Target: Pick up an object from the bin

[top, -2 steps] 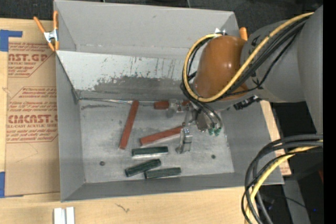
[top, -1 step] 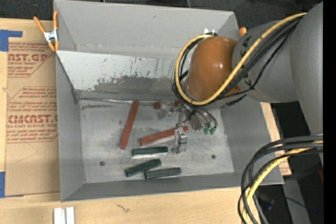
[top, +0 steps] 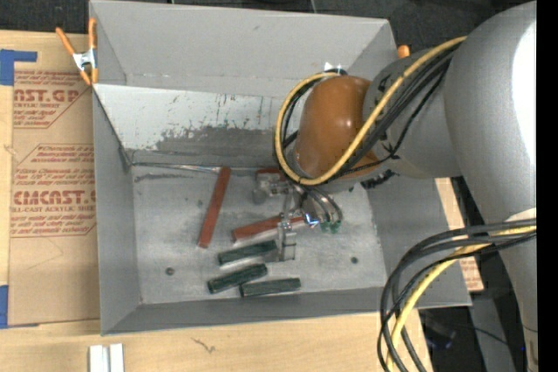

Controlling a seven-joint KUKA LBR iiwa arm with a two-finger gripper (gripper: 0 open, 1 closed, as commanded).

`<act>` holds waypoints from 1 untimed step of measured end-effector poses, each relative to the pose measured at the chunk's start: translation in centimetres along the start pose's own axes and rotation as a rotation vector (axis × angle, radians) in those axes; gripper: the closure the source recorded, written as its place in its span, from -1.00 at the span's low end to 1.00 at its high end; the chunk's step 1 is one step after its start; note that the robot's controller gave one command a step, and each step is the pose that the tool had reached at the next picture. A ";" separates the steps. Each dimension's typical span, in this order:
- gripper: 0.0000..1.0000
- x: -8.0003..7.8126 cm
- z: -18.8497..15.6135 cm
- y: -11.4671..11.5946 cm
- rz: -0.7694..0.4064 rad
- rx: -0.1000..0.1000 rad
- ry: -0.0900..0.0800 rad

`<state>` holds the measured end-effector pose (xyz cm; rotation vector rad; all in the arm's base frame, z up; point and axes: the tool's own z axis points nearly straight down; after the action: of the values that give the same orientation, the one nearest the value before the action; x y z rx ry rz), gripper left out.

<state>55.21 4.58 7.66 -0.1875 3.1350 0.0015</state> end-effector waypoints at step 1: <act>1.00 -0.3 0.4 0.2 -0.122 0.002 -0.009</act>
Offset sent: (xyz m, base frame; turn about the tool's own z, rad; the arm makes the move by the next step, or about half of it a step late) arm 0.0000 0.0000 0.0000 0.0000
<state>55.49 4.85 7.23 -0.3765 3.1085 -0.0002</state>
